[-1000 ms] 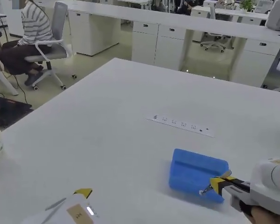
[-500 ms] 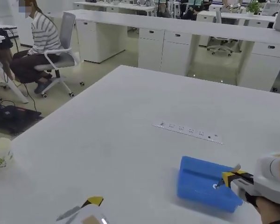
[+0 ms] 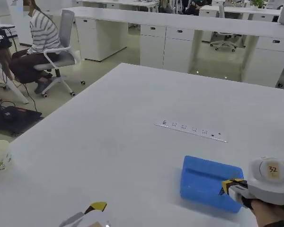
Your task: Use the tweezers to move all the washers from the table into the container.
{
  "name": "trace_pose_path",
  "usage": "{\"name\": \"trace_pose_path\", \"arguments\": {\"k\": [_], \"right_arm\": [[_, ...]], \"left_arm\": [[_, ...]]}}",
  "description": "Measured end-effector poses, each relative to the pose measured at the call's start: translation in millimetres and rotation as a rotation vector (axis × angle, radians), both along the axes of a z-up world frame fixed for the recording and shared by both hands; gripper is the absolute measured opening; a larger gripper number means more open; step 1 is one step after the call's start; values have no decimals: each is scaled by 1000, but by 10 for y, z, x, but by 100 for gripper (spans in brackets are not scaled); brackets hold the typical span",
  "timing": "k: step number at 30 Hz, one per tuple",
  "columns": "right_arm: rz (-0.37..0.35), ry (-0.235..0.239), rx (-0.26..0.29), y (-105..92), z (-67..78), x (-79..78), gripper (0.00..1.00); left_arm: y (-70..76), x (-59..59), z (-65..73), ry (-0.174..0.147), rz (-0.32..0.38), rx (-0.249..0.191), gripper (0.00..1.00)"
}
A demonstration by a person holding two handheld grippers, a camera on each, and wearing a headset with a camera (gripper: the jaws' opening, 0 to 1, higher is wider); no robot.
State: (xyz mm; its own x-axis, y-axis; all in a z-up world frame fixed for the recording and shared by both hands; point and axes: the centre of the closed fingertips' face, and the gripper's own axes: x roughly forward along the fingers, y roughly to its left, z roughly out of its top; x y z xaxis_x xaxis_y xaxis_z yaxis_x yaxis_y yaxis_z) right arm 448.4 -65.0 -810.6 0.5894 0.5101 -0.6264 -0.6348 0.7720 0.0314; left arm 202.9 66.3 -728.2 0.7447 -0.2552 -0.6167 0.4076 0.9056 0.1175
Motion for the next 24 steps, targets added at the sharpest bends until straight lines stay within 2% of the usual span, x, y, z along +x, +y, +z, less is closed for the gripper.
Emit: {"name": "trace_pose_path", "arguments": {"k": [4, 7, 15, 17, 20, 21, 24], "right_arm": [[-5, 16, -2, -20, -63, -27, 1], [-3, 23, -25, -48, -109, -47, 1], [-12, 25, -8, -46, -92, -75, 2], [-3, 24, -24, -49, -92, -79, 2], [4, 9, -45, -68, -53, -101, 3], [2, -16, -38, -80, -6, -89, 3], [-6, -16, -16, -96, 58, -100, 3]], "left_arm": [[6, 24, -11, -2, 4, -9, 96], [4, 37, -18, -4, 4, -16, 96], [-14, 54, -8, -4, -18, -10, 96], [-21, 62, -4, -5, -23, -9, 96], [-44, 76, 11, -10, -33, -10, 96], [-55, 83, 19, -14, -38, -9, 96], [-82, 90, 28, -17, -46, -13, 96]]}}
